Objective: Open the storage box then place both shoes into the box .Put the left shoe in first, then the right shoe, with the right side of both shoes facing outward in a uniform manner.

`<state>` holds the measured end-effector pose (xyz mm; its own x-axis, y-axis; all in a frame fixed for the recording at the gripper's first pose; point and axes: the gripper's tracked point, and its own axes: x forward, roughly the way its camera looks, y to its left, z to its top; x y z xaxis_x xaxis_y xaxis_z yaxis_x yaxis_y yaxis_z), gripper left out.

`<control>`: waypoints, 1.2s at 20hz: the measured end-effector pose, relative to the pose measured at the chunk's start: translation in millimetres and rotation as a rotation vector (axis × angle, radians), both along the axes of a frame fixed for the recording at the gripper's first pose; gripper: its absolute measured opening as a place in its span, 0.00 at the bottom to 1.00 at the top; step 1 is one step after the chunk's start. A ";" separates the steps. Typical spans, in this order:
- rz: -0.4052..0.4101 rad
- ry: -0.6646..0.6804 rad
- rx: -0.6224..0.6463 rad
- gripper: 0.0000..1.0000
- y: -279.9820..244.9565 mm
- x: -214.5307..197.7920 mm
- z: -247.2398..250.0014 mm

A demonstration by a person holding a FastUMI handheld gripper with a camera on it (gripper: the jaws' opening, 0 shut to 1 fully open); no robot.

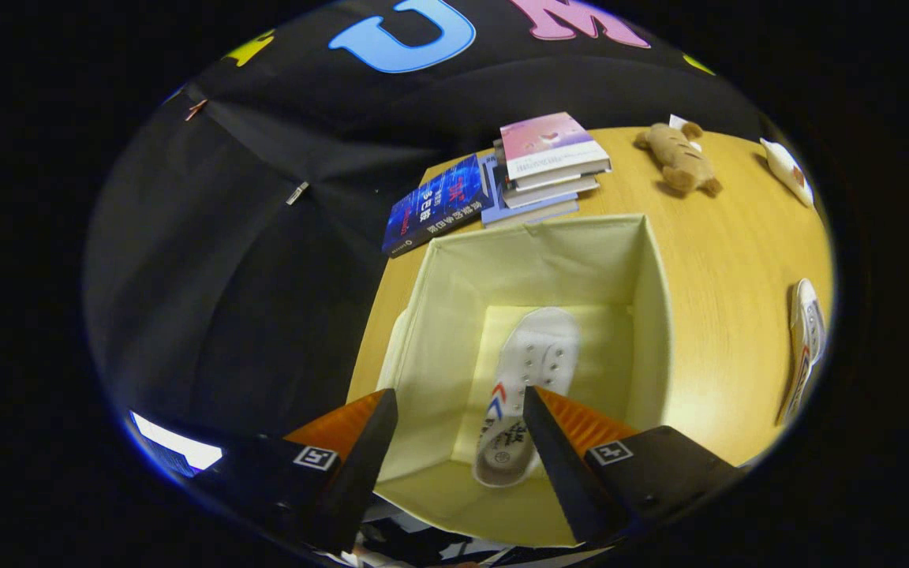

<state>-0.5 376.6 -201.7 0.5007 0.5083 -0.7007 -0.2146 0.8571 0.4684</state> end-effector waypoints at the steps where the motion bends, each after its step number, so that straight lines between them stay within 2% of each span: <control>1: 0.003 -0.026 -0.016 0.99 -16.6 -1.5 5.8; 8: -0.070 -0.188 -0.190 0.99 -194.8 -19.6 17.5; 15: -0.133 -0.169 -0.373 0.99 -369.9 -28.5 -27.4; 19: -0.097 -0.121 -0.427 0.99 -428.8 -27.2 -66.7; 24: 0.022 -0.087 -0.512 1.00 -467.7 -20.9 -120.2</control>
